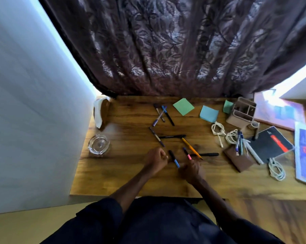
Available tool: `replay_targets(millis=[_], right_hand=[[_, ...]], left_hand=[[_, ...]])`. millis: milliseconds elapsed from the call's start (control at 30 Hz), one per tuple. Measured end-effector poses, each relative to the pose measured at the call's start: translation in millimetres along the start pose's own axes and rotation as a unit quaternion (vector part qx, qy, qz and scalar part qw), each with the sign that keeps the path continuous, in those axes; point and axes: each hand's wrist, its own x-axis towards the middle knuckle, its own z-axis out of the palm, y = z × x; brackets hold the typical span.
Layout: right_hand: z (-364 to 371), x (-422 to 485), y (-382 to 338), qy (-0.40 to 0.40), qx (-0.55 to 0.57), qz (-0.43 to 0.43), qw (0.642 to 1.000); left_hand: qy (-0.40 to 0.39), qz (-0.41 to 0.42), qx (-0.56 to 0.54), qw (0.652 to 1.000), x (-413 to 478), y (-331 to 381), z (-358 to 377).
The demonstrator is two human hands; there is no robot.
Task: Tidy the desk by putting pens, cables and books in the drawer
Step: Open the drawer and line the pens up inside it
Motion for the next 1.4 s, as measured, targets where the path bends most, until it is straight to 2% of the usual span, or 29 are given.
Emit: replay_targets(millis=[67, 133, 233, 300, 400, 500, 567, 633, 767, 867, 967, 1167, 1267, 1400], right_hand=[[21, 6, 13, -0.001, 0.011, -0.029, 1.0], [9, -4, -2, 0.004, 0.024, -0.056, 0.998], [-4, -11, -8, 0.028, 0.019, -0.075, 0.997], [-6, -10, -4, 0.046, 0.044, -0.154, 0.986], [-23, -15, -12, 0.052, 0.091, -0.215, 0.971], [-34, -12, -6, 0.116, 0.071, -0.155, 0.978], [-40, -9, 5, 0.111, 0.024, -0.071, 0.991], [-41, -6, 16, 0.088, -0.007, -0.023, 0.996], [-34, -3, 19, 0.059, -0.006, -0.008, 0.998], [-26, -8, 24, 0.073, 0.007, -0.027, 0.997], [-23, -24, 36, 0.12, 0.052, -0.037, 0.991], [-52, -94, 67, 0.192, 0.122, 0.039, 0.973], [-66, -141, 97, 0.248, 0.138, 0.087, 0.955], [-72, -205, 150, 0.301, 0.136, 0.189, 0.925]], left_hand=[[-0.022, -0.028, -0.005, 0.999, -2, 6, 7], [-0.055, -0.06, -0.024, 0.996, -3, 14, 13], [-0.087, -0.117, -0.109, 0.983, -2, 22, 21], [-0.089, -0.159, -0.186, 0.966, -1, 29, 25], [-0.073, -0.154, -0.255, 0.952, -2, 40, 23], [-0.066, -0.155, -0.271, 0.948, -2, 38, 23], [-0.066, -0.157, -0.281, 0.945, -4, 33, 23], [-0.072, -0.155, -0.272, 0.947, -5, 28, 25], [-0.096, -0.144, -0.258, 0.95, -9, 28, 28], [-0.126, -0.135, -0.256, 0.949, -12, 33, 27], [-0.16, -0.118, -0.248, 0.948, -16, 41, 32], [-0.233, -0.025, -0.219, 0.947, -41, 78, 71], [-0.298, 0.018, -0.186, 0.936, -67, 105, 105], [-0.346, 0.072, -0.121, 0.928, -116, 136, 157]])
